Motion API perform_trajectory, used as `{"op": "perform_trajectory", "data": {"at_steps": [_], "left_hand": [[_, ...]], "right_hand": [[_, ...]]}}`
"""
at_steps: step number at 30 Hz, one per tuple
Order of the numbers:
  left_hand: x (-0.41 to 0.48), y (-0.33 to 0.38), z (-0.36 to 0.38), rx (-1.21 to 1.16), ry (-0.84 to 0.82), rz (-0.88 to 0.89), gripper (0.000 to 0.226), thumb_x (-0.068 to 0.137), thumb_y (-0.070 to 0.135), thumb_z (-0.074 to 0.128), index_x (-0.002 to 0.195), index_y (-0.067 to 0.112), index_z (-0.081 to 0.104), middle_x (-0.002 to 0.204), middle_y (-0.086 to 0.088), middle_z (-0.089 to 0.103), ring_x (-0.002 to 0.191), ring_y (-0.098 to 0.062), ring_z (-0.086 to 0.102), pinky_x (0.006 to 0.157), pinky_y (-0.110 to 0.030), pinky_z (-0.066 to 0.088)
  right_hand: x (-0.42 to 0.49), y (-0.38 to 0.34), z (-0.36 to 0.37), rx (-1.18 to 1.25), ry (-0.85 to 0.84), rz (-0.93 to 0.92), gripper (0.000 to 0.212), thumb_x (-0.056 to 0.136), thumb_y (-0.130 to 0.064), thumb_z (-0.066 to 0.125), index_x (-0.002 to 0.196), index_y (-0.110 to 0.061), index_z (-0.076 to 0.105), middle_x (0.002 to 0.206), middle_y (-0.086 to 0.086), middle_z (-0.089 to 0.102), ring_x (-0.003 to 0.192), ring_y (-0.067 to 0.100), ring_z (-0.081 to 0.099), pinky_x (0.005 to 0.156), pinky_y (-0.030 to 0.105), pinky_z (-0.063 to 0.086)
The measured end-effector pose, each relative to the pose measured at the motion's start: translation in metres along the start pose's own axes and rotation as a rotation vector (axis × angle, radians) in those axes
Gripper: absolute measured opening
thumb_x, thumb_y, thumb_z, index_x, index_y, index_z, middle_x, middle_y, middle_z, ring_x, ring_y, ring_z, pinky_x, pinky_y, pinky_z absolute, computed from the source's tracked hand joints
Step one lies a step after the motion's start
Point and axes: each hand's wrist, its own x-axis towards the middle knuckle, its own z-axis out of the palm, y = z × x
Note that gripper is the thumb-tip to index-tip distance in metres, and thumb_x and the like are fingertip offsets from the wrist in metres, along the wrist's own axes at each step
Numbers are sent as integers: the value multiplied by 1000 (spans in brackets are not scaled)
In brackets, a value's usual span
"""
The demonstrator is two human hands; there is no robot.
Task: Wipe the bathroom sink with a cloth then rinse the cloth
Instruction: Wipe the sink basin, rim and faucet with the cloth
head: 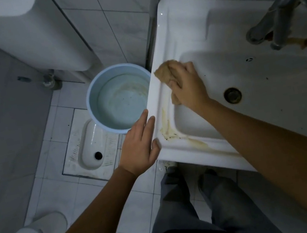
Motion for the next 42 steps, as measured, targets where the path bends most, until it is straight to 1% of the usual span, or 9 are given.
{"op": "perform_trajectory", "data": {"at_steps": [6, 11, 17, 21, 25, 28, 33, 38, 42], "left_hand": [[0, 0, 3, -33, 9, -18, 57, 99, 26, 41, 150, 0, 41, 163, -21, 31, 136, -35, 47, 108, -46, 43], [1, 6, -5, -16, -32, -30, 59, 96, 22, 43, 150, 0, 40, 162, -22, 32, 135, -34, 48, 109, -44, 43], [-1, 12, -21, 74, -64, -49, 52, 97, 26, 53, 143, 2, 50, 157, -21, 40, 138, -34, 45, 110, -45, 42], [-19, 12, -27, 91, -67, 13, 49, 97, 31, 57, 139, 5, 55, 153, -17, 46, 138, -32, 47, 109, -44, 44], [-35, 10, -27, 127, -92, 46, 57, 99, 41, 56, 143, 6, 52, 157, -16, 44, 141, -31, 45, 114, -41, 39], [-35, 11, -28, 137, -87, 73, 56, 99, 45, 56, 141, 7, 55, 155, -15, 46, 141, -30, 45, 115, -40, 37], [-32, 11, -27, 126, -55, 141, 49, 99, 43, 59, 132, 7, 63, 148, -16, 53, 138, -34, 49, 112, -45, 43], [-34, 11, -25, 120, -47, 127, 49, 99, 42, 59, 132, 7, 61, 149, -16, 52, 139, -33, 47, 114, -47, 43], [-35, 14, -22, 128, -62, 73, 49, 100, 44, 56, 135, 10, 59, 152, -13, 50, 142, -30, 44, 116, -44, 41]], "right_hand": [[-22, -6, 14, 6, 26, 36, 49, 92, -14, 58, 140, -19, 51, 139, 7, 43, 123, 29, 50, 102, 43, 49], [-103, -9, 12, 52, -169, -66, 45, 90, -20, 61, 135, -25, 55, 136, -6, 44, 120, 19, 55, 95, 33, 51], [-147, 2, -16, -177, -375, -215, 43, 93, -26, 59, 136, -25, 58, 126, -6, 52, 115, 15, 47, 96, 29, 46], [-143, 1, -18, -167, -340, -91, 44, 94, -26, 58, 137, -28, 54, 124, -3, 51, 114, 17, 48, 91, 31, 48], [-129, -20, 7, -83, -208, 32, 43, 93, -20, 59, 134, -27, 50, 129, 1, 46, 117, 23, 51, 89, 36, 50], [-135, -24, 12, -73, -177, -4, 46, 92, -17, 61, 137, -23, 53, 131, 2, 46, 118, 22, 50, 96, 34, 48], [-159, 2, -24, -237, -321, -228, 40, 93, -21, 59, 133, -20, 61, 123, 0, 54, 110, 20, 48, 94, 33, 45], [-170, 32, -58, -310, -299, -75, 38, 94, -21, 61, 132, -18, 63, 119, 7, 61, 106, 27, 53, 93, 40, 46], [-163, 15, -38, -316, -248, 3, 38, 93, -20, 58, 131, -20, 64, 115, 6, 61, 105, 26, 52, 92, 40, 46]]}}
